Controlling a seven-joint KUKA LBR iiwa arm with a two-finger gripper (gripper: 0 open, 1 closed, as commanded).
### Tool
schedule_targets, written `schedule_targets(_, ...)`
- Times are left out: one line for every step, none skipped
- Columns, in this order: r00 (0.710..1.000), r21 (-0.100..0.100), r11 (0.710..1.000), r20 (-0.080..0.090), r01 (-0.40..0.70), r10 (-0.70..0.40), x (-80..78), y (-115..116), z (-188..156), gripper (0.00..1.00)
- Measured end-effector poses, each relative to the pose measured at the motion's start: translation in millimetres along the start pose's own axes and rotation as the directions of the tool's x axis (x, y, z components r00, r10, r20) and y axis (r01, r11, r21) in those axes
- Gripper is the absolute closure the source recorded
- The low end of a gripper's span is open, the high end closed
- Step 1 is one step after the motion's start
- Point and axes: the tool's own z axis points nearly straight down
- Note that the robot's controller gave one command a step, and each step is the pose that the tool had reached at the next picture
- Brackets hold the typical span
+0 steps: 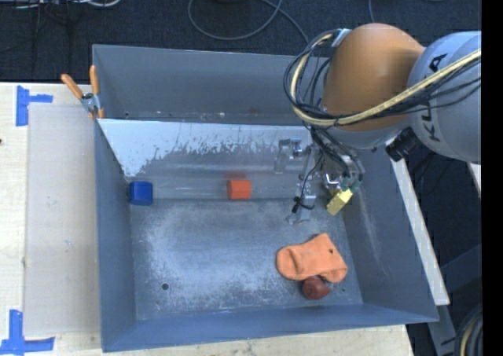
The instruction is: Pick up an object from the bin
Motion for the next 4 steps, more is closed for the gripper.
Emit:
schedule_targets(1.0, 0.0, 1.0, 0.008, 0.0, 0.001, -1.1, -0.1, -5.0, 0.0)
schedule_targets(0.997, 0.0, 0.997, 0.005, 0.077, -0.077, 40.2, -38.5, 72.9, 0.0)
schedule_targets(0.991, -0.003, 0.991, -0.004, 0.132, -0.132, 72.3, -79.1, 86.7, 0.0)
schedule_targets(0.982, 0.001, 0.982, 0.006, 0.191, -0.191, 85.6, -89.9, 99.2, 0.0)
